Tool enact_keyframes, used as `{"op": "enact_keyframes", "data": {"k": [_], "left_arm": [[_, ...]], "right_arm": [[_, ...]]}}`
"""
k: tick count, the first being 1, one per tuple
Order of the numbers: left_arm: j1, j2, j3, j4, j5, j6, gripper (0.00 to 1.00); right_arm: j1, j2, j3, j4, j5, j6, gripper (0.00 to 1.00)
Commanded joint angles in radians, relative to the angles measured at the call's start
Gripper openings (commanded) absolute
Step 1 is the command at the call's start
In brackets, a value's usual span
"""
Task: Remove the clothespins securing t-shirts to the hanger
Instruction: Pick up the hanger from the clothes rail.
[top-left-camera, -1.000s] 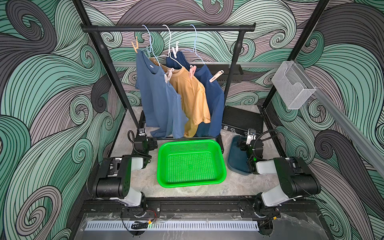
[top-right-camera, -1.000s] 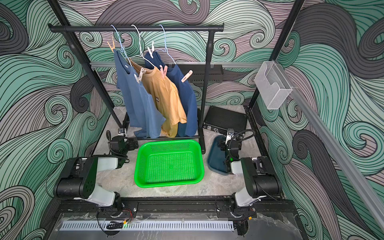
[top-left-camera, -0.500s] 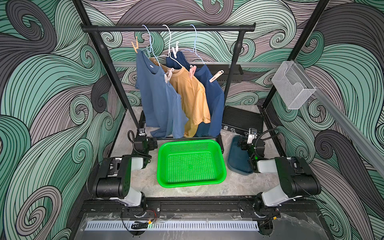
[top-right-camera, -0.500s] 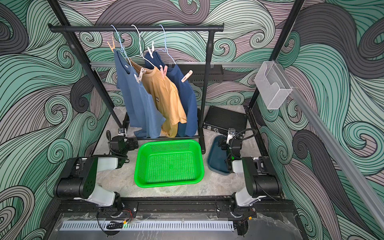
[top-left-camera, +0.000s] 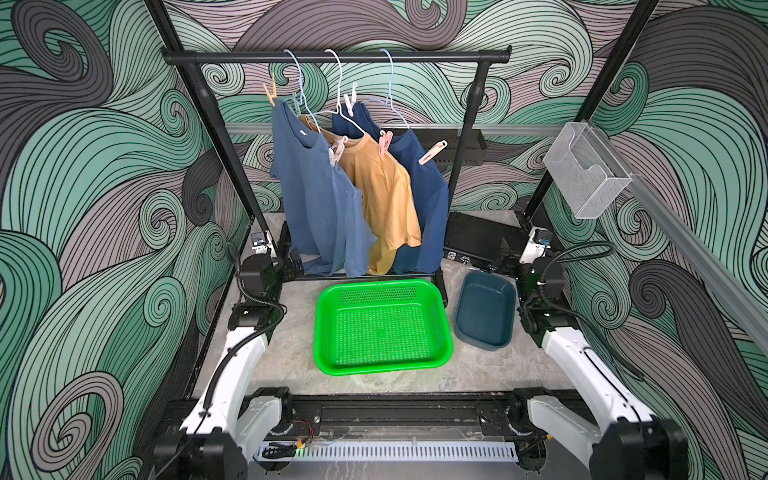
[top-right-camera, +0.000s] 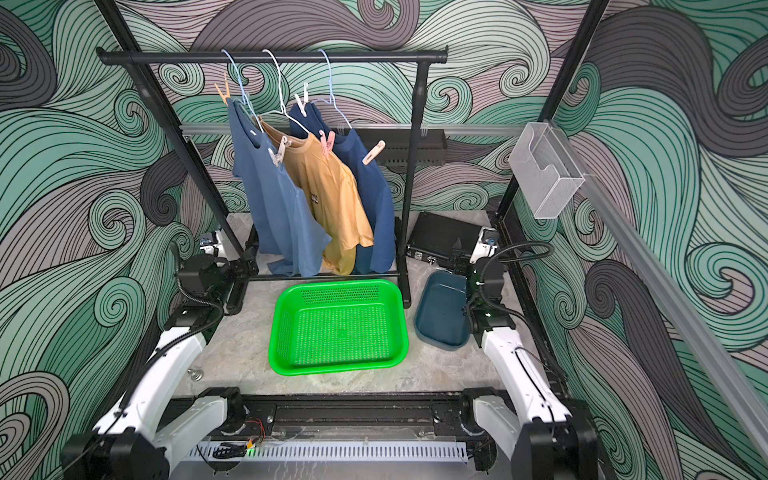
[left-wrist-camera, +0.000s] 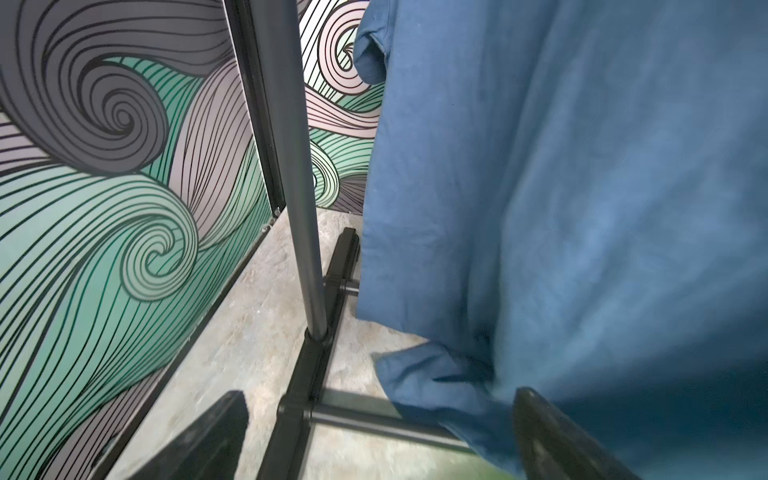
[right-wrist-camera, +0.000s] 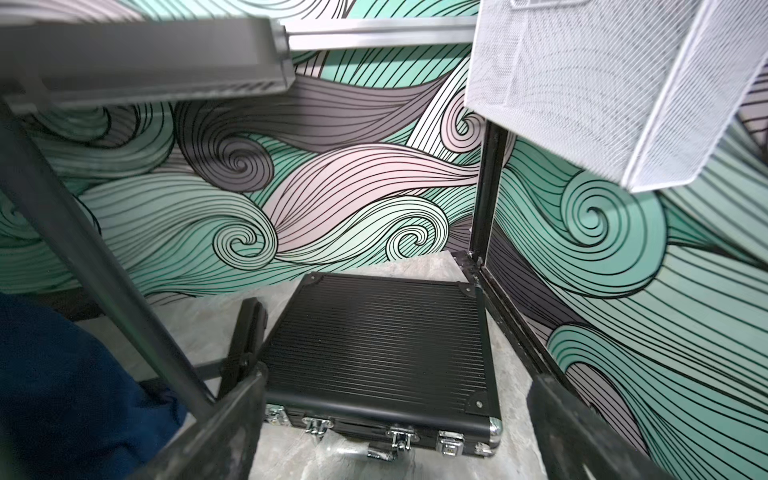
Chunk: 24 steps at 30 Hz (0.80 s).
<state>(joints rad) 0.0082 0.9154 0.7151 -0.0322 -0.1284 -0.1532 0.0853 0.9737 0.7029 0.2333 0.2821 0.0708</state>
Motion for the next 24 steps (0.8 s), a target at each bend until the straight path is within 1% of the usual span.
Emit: {"op": "enact_keyframes", "data": {"k": [1, 2, 4, 7, 9, 13, 17, 18, 20, 24], "left_arm": [[-0.041, -0.078, 0.078, -0.21, 0.095, -0.082, 0.99], [-0.06, -0.093, 0.1, -0.225, 0.117, -0.094, 0.99], [-0.135, -0.115, 0.158, -0.264, 0.141, -0.08, 0.99], [-0.247, -0.132, 0.23, -0.316, 0.087, -0.037, 0.99], [-0.278, -0.149, 0.242, -0.304, 0.086, -0.054, 0.99], [-0.33, -0.152, 0.241, -0.252, 0.124, -0.121, 0.99], [-0.388, -0.141, 0.239, -0.252, 0.09, -0.13, 0.99], [-0.393, -0.139, 0.233, -0.248, 0.085, -0.137, 0.99], [-0.399, -0.14, 0.224, -0.236, 0.088, -0.148, 0.99], [-0.406, -0.13, 0.245, -0.245, 0.084, -0.146, 0.99]], "right_arm": [[0.015, -0.053, 0.147, -0.384, -0.014, 0.065, 0.99], [0.023, -0.056, 0.197, -0.444, -0.038, 0.067, 0.99], [0.046, -0.055, 0.319, -0.58, -0.084, 0.07, 0.99], [0.087, -0.066, 0.458, -0.717, -0.196, 0.07, 0.99], [0.128, -0.078, 0.527, -0.772, -0.252, 0.072, 0.99], [0.203, -0.086, 0.644, -0.856, -0.351, 0.073, 0.98], [0.29, -0.085, 0.72, -0.856, -0.467, 0.102, 0.93], [0.325, -0.085, 0.734, -0.847, -0.483, 0.104, 0.92], [0.395, -0.079, 0.755, -0.835, -0.475, 0.101, 0.91], [0.532, -0.041, 0.794, -0.832, -0.383, 0.049, 0.9]]}}
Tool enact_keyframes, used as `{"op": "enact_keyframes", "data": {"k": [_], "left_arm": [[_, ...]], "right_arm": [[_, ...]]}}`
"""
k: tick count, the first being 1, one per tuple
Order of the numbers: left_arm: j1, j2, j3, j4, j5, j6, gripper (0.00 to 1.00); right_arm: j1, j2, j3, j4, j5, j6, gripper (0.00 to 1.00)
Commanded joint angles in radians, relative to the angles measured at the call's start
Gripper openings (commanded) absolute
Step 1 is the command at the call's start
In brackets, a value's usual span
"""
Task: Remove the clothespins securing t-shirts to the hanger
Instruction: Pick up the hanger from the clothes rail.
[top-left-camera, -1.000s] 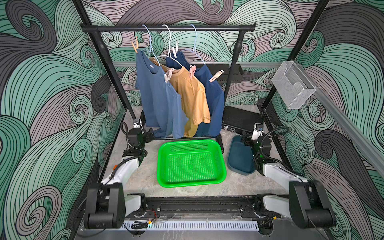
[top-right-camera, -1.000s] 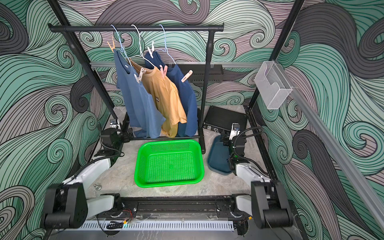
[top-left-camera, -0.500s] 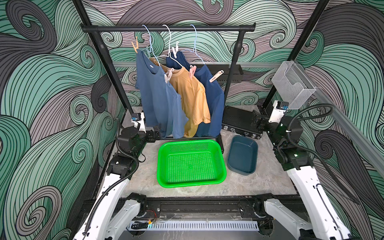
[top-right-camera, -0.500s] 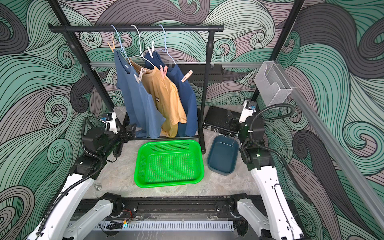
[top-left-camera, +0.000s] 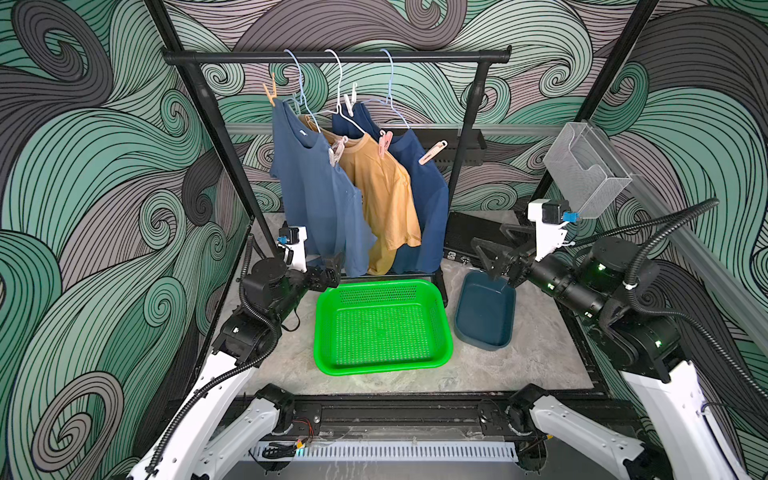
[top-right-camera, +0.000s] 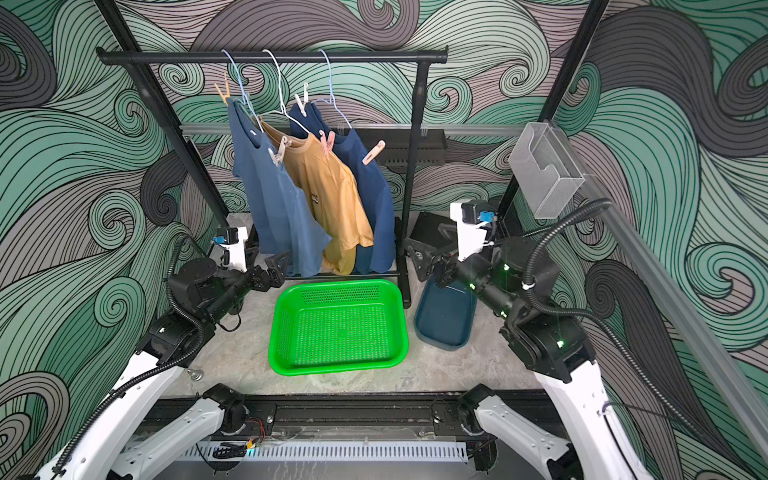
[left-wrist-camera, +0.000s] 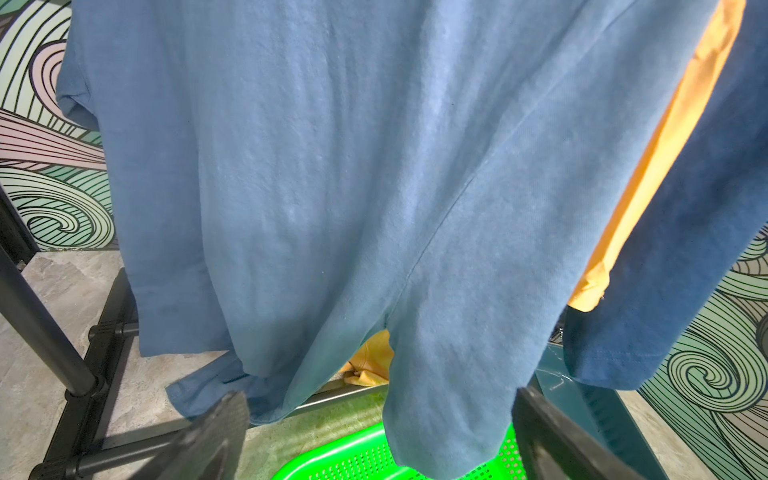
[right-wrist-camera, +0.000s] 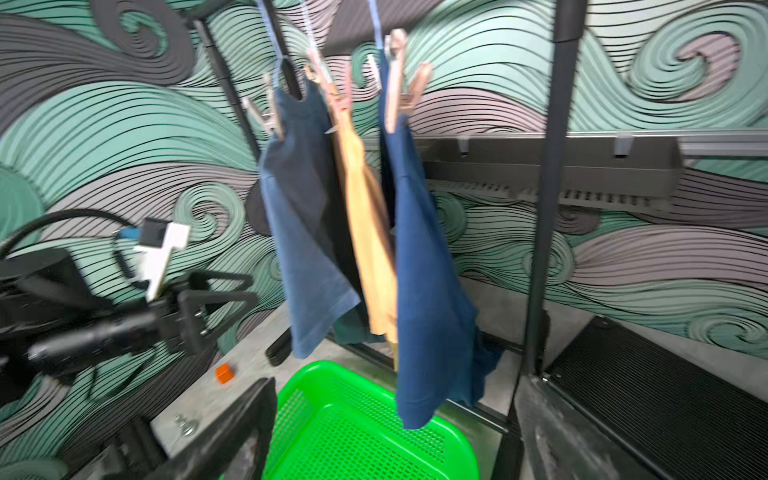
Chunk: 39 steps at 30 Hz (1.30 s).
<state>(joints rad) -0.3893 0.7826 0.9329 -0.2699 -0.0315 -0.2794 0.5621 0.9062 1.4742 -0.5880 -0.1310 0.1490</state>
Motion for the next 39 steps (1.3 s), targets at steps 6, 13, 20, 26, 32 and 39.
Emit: {"op": "enact_keyframes", "data": {"k": [6, 13, 20, 26, 32, 39], "left_arm": [[-0.008, -0.003, -0.006, 0.006, -0.051, -0.027, 0.98], [-0.008, -0.004, -0.062, 0.017, -0.075, -0.055, 0.99], [-0.007, -0.025, -0.086, -0.006, -0.12, -0.086, 0.99], [-0.006, -0.03, -0.108, -0.009, -0.109, -0.088, 0.98], [-0.005, -0.012, -0.122, 0.012, -0.099, -0.108, 0.99], [-0.005, 0.024, -0.122, 0.046, -0.083, -0.128, 0.99]], "right_arm": [[0.336, 0.197, 0.117, 0.046, 0.201, -0.128, 0.88], [0.506, 0.479, 0.37, 0.102, 0.296, -0.222, 0.89], [0.447, 0.781, 0.709, 0.092, 0.294, -0.186, 0.89], [0.391, 0.998, 0.989, 0.025, 0.196, -0.149, 0.81], [0.347, 1.102, 1.099, 0.019, 0.167, -0.12, 0.67], [0.335, 1.142, 1.119, 0.047, 0.151, -0.119, 0.52]]}}
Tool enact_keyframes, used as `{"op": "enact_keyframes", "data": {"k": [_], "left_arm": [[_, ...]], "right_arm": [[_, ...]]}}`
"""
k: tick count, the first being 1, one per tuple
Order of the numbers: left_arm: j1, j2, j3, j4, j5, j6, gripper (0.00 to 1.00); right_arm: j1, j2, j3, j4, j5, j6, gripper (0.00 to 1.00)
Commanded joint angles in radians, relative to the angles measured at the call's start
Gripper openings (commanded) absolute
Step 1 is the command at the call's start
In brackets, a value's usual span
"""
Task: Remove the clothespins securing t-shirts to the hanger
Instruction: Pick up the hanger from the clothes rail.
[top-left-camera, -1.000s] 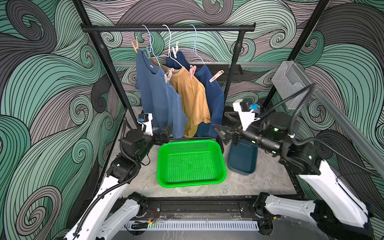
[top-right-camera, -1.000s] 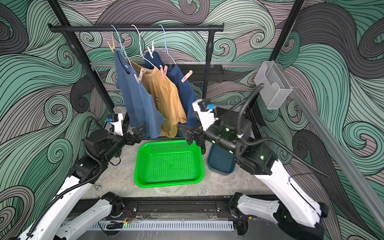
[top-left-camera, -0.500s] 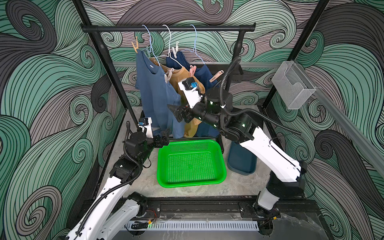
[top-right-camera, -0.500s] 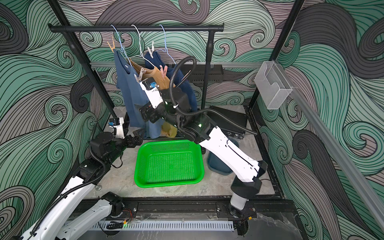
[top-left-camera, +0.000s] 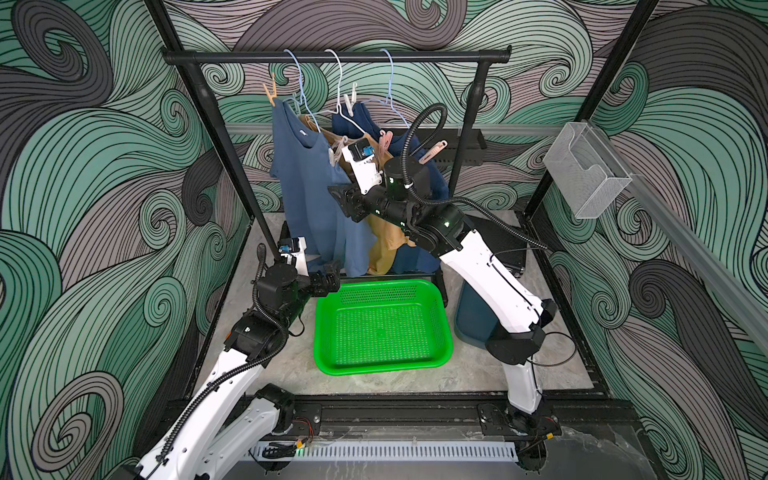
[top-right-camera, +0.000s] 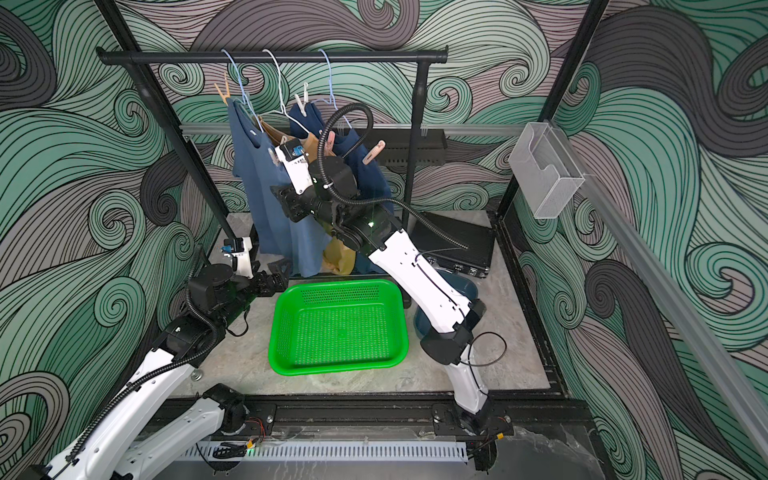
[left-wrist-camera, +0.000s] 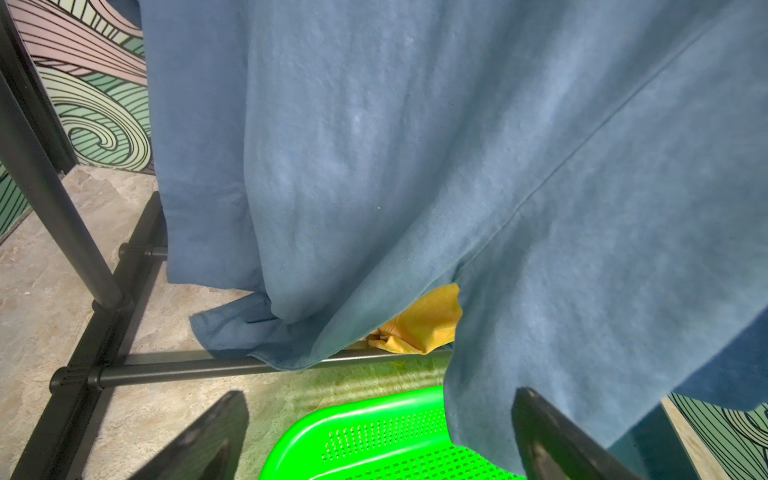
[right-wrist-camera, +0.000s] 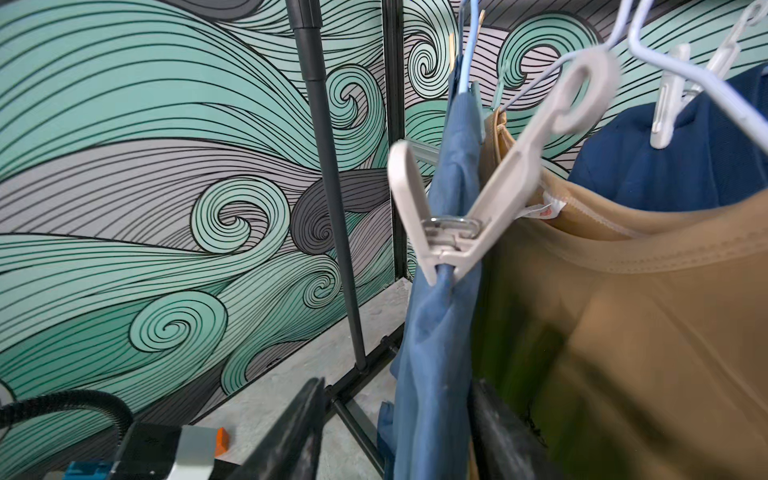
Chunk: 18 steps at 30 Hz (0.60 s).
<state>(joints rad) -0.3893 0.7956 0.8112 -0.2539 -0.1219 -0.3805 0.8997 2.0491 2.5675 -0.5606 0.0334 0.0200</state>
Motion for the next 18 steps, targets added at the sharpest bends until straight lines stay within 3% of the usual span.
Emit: {"op": "enact_keyframes", "data": {"k": [1, 8, 18], "left_arm": [[-0.005, 0.015, 0.0, 0.032, 0.01, -0.029, 0.99], [-0.005, 0.021, 0.001, 0.039, 0.014, -0.037, 0.99], [-0.005, 0.035, 0.007, 0.037, 0.015, -0.041, 0.98]], "right_arm": [[-0.003, 0.002, 0.026, 0.027, -0.01, 0.011, 0.5], [-0.003, 0.021, 0.026, 0.076, -0.004, 0.011, 0.34], [-0.002, 0.07, 0.075, 0.098, 0.045, -0.003, 0.24]]}}
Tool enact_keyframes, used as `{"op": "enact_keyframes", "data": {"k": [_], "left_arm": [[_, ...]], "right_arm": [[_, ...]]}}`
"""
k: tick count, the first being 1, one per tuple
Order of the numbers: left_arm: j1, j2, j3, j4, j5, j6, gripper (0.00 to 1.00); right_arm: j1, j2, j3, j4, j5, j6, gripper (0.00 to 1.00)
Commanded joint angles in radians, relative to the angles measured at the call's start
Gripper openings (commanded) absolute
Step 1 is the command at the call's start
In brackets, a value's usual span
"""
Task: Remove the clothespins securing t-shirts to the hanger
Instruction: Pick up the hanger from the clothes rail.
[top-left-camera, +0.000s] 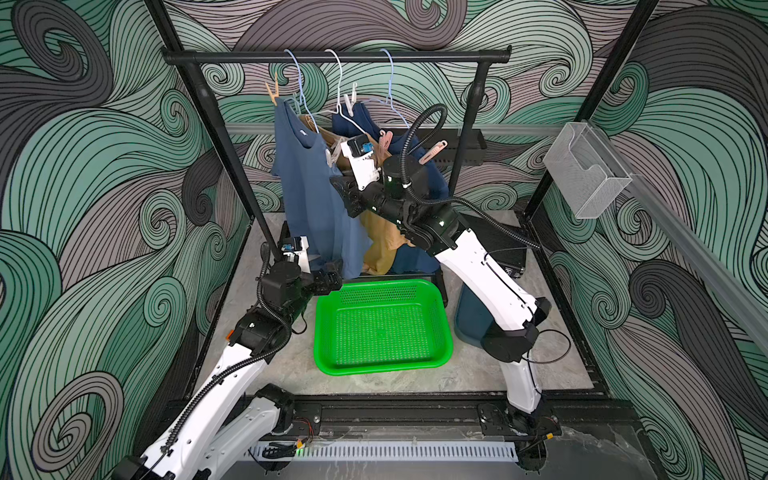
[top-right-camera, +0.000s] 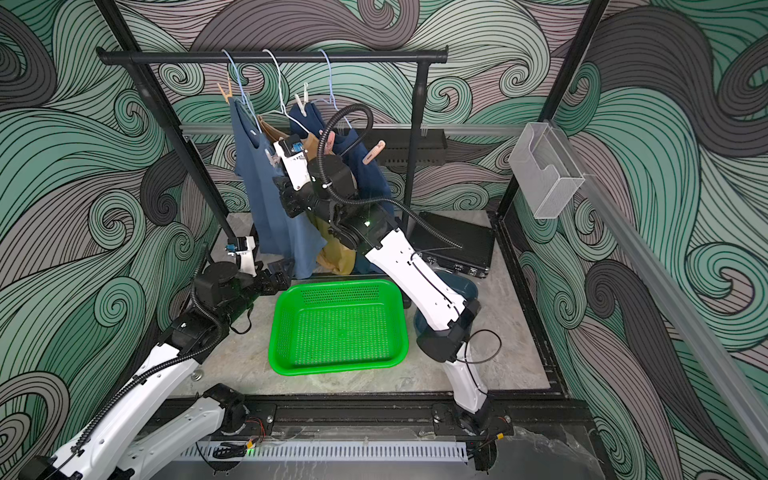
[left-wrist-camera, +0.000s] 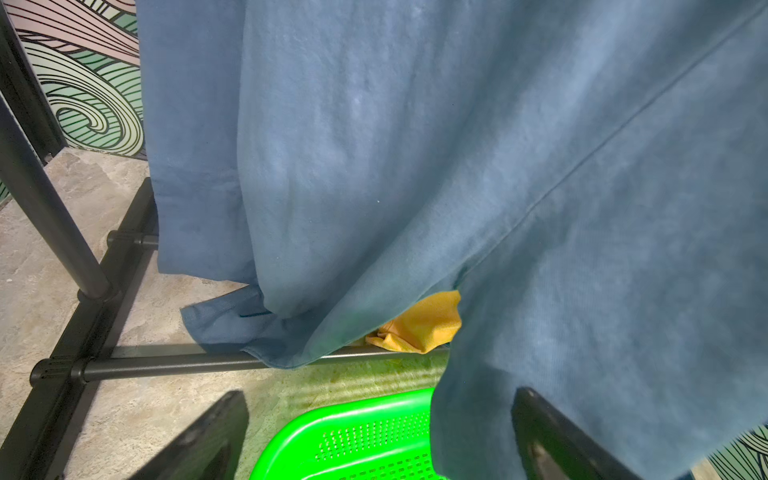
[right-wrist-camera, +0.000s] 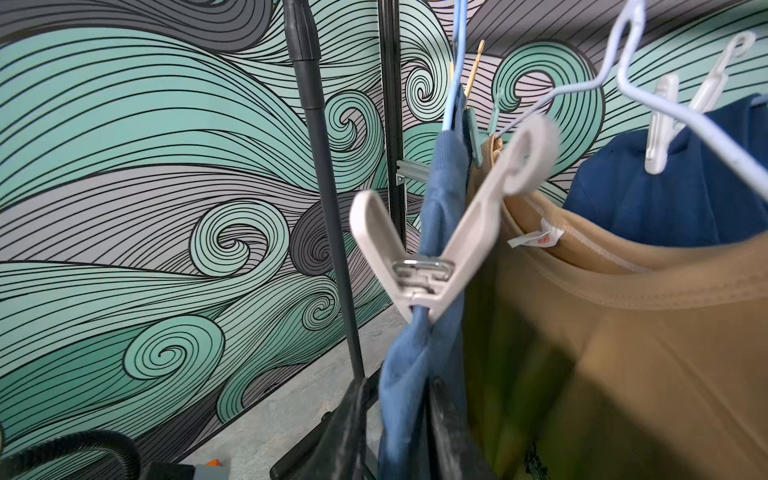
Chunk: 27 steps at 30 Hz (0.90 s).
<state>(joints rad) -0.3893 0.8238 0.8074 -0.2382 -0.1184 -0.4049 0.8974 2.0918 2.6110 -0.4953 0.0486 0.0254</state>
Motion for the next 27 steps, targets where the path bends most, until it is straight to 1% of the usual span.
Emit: {"op": "enact_keyframes", "data": {"k": [1, 10, 13, 14, 22, 25, 27], "left_arm": [[-0.005, 0.006, 0.011, 0.022, 0.01, -0.017, 0.99], [-0.005, 0.003, 0.019, 0.007, -0.003, -0.015, 0.99], [-0.005, 0.008, 0.019, 0.005, -0.006, -0.017, 0.99], [-0.005, 0.009, 0.019, 0.002, -0.006, -0.018, 0.99], [-0.005, 0.0, 0.026, -0.02, -0.027, -0.013, 0.99], [-0.005, -0.004, 0.029, -0.03, -0.031, -0.011, 0.99], [-0.005, -0.009, 0.031, -0.035, -0.033, -0.009, 0.99]], "right_arm": [[-0.001, 0.034, 0.039, 0.035, 0.036, -0.012, 0.24], [0.0, 0.055, 0.063, 0.045, 0.048, -0.018, 0.1], [0.001, 0.054, 0.063, 0.056, 0.049, -0.022, 0.04], [0.001, 0.052, 0.063, 0.06, 0.055, -0.024, 0.0], [0.038, 0.049, 0.064, 0.11, 0.131, -0.077, 0.0], [0.068, 0.048, 0.07, 0.13, 0.191, -0.117, 0.0], [0.077, 0.045, 0.075, 0.176, 0.227, -0.112, 0.0]]}}
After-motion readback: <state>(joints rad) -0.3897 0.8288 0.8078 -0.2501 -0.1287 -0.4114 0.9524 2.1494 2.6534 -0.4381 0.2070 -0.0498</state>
